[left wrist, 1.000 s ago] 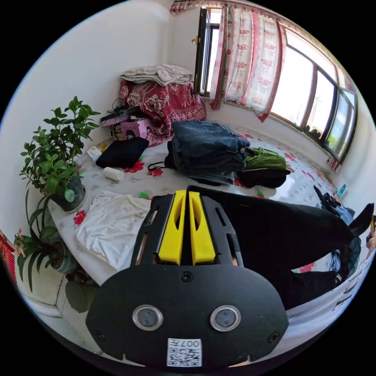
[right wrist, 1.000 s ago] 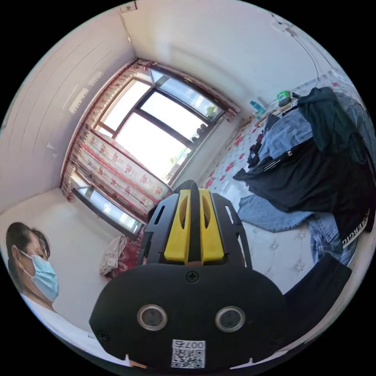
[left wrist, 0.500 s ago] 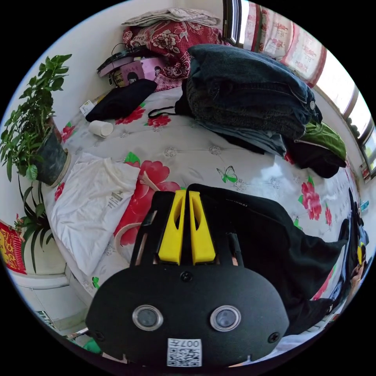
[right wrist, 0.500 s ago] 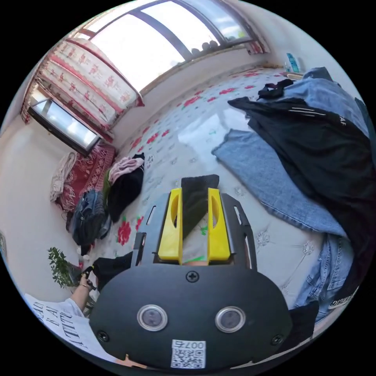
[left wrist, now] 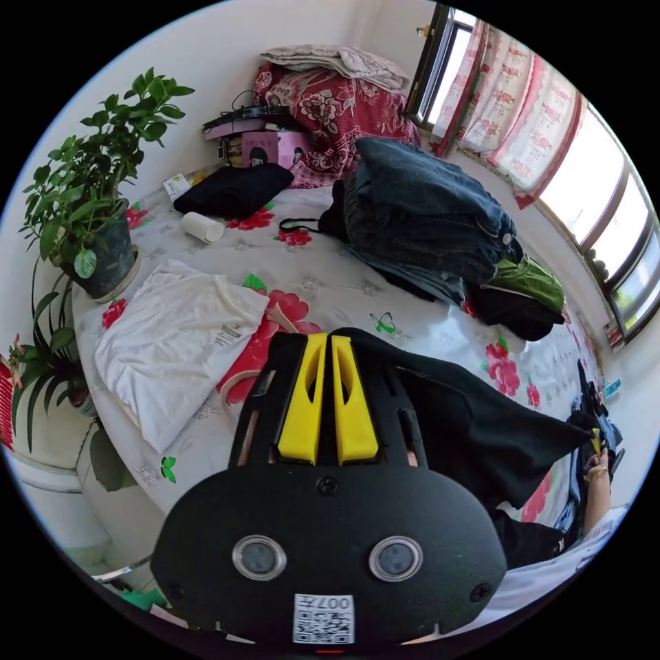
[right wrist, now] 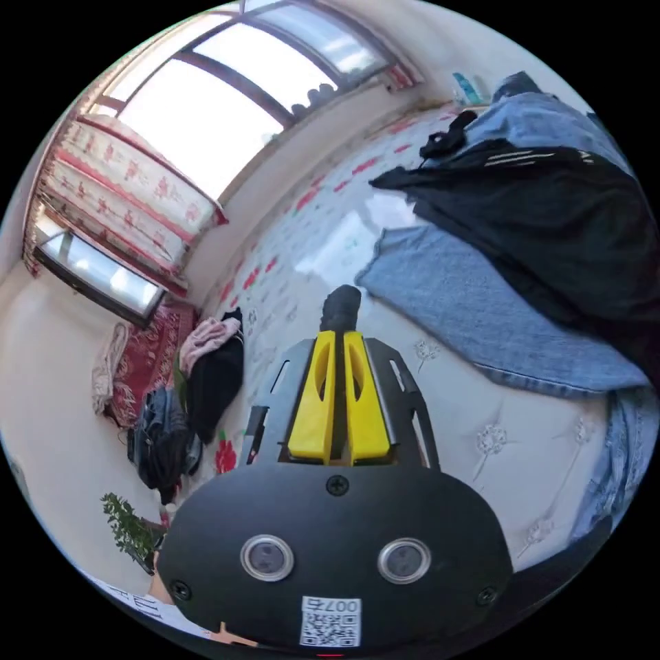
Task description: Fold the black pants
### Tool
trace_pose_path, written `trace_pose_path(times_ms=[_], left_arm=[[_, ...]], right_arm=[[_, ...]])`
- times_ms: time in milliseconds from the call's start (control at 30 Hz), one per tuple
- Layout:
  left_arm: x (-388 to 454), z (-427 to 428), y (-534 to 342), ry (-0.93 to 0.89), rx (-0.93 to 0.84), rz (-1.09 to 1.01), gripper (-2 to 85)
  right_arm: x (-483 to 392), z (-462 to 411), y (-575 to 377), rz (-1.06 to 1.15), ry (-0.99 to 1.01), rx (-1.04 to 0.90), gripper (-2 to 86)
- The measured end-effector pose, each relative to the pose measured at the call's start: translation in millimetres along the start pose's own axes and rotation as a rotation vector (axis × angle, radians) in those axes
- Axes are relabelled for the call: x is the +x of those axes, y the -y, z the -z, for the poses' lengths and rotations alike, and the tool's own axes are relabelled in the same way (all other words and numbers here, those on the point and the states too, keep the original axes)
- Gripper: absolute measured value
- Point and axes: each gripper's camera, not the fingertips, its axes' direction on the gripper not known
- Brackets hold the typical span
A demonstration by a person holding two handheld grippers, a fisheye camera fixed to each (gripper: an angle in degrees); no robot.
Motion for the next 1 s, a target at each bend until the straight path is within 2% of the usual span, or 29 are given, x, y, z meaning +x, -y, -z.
trace_pose_path(times_ms=[100, 167, 267, 333, 367, 433, 500, 633, 700, 833, 1000], left_arm=[[8.2, 17.8, -8.5, -0.038, 0.035, -0.012, -0.9], [15.4, 23.2, -9.4, -0.043, 0.063, -0.025, -0.9], [23.0, 6.3, 2.7, -0.081, 0.056, -0.019, -0.9], [30.7, -30.8, 19.2, -0.111, 0.0, 0.015, -0.7], [34.3, -42.1, 23.7, -0.106, -0.023, 0.012, -0.7], [48.3, -84.7, 38.0, -0.016, -0.124, -0.006, -0.3], [51.6, -108.2, 43.4, 0.026, -0.198, -0.005, 0.6], [54.3, -100.2, 45.6, 0.028, -0.184, -0.034, 4.8], [54.8, -79.7, 36.9, 0.055, -0.133, -0.081, 5.4], [46.7, -40.3, 12.5, 0.071, -0.078, -0.174, 6.3], [38.8, -55.1, 31.2, -0.015, -0.166, -0.281, 9.9]], right_arm=[[-23.5, 114.0, -32.4, 0.044, -0.08, 0.255, 0.8], [-41.6, 151.7, -46.0, 0.106, -0.151, 0.354, 1.3], [-58.8, 149.1, -44.1, 0.155, -0.289, 0.372, 3.5], [-55.3, 105.6, -30.1, 0.161, -0.304, 0.282, 5.4], [-48.9, 62.3, -18.3, 0.194, -0.304, 0.179, 6.5], [-32.2, -7.0, -7.3, 0.2, -0.313, 0.026, 7.9], [-10.3, -81.1, -7.6, 0.182, -0.416, -0.174, 8.8], [-8.6, -114.4, -41.9, 0.252, -0.426, -0.239, 9.0], [-18.4, -113.6, -78.8, 0.374, -0.338, -0.232, 9.1], [-28.0, -130.6, -126.4, 0.54, -0.343, -0.312, 9.4], [-58.4, -192.3, -125.0, 0.69, -0.344, -0.414, 10.5]])
